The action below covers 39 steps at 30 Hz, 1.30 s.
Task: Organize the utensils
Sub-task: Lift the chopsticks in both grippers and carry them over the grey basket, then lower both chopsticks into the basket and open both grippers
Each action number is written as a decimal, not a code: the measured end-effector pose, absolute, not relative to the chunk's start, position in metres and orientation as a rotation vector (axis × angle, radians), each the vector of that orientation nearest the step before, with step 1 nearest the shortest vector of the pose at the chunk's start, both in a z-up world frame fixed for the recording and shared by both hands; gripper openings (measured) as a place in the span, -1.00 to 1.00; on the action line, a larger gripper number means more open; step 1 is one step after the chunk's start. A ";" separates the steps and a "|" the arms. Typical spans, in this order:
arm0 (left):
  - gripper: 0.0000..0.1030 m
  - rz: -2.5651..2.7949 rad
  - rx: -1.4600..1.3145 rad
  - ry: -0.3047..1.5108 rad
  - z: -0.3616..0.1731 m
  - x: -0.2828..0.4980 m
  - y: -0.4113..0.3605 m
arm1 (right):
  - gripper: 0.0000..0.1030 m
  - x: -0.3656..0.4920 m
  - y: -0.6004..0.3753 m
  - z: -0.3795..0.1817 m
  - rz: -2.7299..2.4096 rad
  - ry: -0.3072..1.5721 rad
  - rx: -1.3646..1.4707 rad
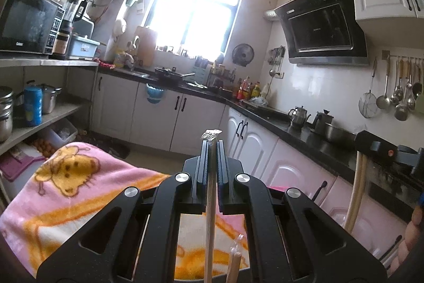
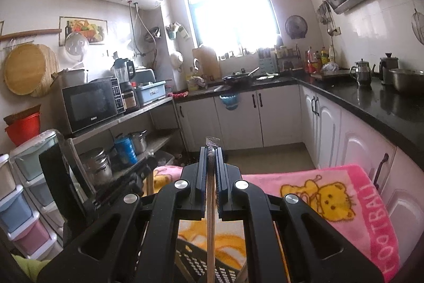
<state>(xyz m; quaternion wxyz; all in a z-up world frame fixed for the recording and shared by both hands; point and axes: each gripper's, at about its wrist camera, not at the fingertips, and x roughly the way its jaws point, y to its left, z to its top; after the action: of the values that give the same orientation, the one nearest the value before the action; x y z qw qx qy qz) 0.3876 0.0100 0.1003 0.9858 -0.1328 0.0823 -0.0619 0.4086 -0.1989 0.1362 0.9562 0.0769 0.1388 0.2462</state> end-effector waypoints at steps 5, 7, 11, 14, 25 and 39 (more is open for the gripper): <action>-0.98 -0.137 -0.282 0.195 0.090 0.386 0.013 | -0.88 0.411 -0.193 0.121 0.488 0.296 0.137; -0.98 -0.140 -0.283 0.205 0.086 0.384 0.014 | -0.88 0.412 -0.192 0.114 0.486 0.301 0.136; -0.98 -0.143 -0.295 0.225 0.081 0.381 0.019 | -0.88 0.409 -0.191 0.096 0.483 0.318 0.132; -0.98 -0.146 -0.298 0.243 0.078 0.377 0.022 | -0.88 0.405 -0.195 0.088 0.482 0.335 0.129; -0.91 -0.177 -0.293 0.299 0.075 0.359 0.025 | -0.87 0.390 -0.214 0.072 0.482 0.427 0.159; -0.36 -0.198 -0.299 0.375 0.078 0.334 0.027 | -0.68 0.371 -0.226 0.069 0.489 0.494 0.175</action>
<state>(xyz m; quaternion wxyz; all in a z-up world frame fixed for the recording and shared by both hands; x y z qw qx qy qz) 0.3338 0.0270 0.0778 0.9665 -0.1478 0.1855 -0.0977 0.3713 -0.2263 0.0694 0.9365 0.0854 0.2416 0.2395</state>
